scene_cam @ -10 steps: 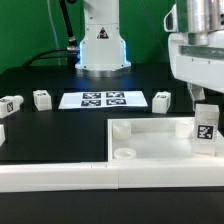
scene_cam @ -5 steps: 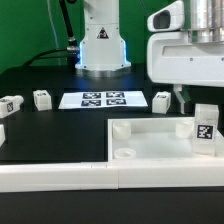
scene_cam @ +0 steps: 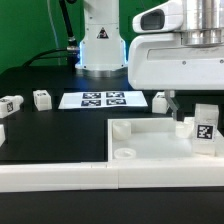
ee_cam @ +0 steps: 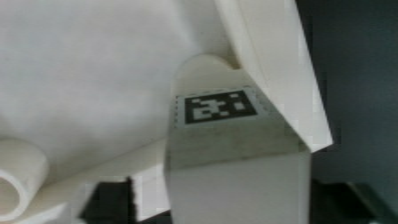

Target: Assemble square table

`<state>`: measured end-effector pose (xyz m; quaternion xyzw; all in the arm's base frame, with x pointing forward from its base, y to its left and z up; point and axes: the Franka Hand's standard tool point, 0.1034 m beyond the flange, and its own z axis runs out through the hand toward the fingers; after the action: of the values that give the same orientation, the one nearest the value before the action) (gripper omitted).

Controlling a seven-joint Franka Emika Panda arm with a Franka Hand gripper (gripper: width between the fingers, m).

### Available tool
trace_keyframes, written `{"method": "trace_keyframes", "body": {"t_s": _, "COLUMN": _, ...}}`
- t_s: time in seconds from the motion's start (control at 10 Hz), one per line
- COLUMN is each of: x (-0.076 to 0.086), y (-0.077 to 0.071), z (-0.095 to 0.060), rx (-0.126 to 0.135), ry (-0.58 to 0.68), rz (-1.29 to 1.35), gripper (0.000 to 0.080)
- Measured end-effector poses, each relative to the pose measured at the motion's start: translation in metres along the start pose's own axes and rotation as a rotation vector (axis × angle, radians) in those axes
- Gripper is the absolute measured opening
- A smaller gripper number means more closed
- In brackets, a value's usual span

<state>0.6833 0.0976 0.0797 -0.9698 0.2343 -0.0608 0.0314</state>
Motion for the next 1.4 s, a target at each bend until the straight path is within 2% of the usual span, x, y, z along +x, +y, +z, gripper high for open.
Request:
{"method": "trace_keyframes", "body": {"t_s": 0.1, "x": -0.0001, "y": -0.0001, "z": 0.0, "rx": 0.0, "ry": 0.0, "rz": 0.063, "gripper": 0.03}}
{"method": "trace_keyframes", "body": {"t_s": 0.5, "x": 0.0005, "y": 0.0035, "z": 0.001, "rx": -0.004, "ry": -0.003, "rz": 0.339, "gripper": 0.029}}
{"method": "trace_keyframes", "body": {"t_s": 0.8, "x": -0.0041, "y": 0.0044, "z": 0.0008, "rx": -0.021, "ry": -0.03, "rz": 0.903, "gripper": 0.029}}
{"method": "trace_keyframes", "body": {"t_s": 0.9, "x": -0.0055, "y": 0.0045, "z": 0.0012, "rx": -0.014, "ry": -0.047, "rz": 1.115, "gripper": 0.029}}
{"method": "trace_keyframes", "body": {"t_s": 1.1, "x": -0.0059, "y": 0.0063, "z": 0.0014, "rx": -0.011, "ry": -0.063, "rz": 1.304, "gripper": 0.0291}}
{"method": "trace_keyframes", "body": {"t_s": 1.4, "x": -0.0065, "y": 0.0069, "z": 0.002, "rx": -0.014, "ry": -0.064, "rz": 1.353, "gripper": 0.0291}}
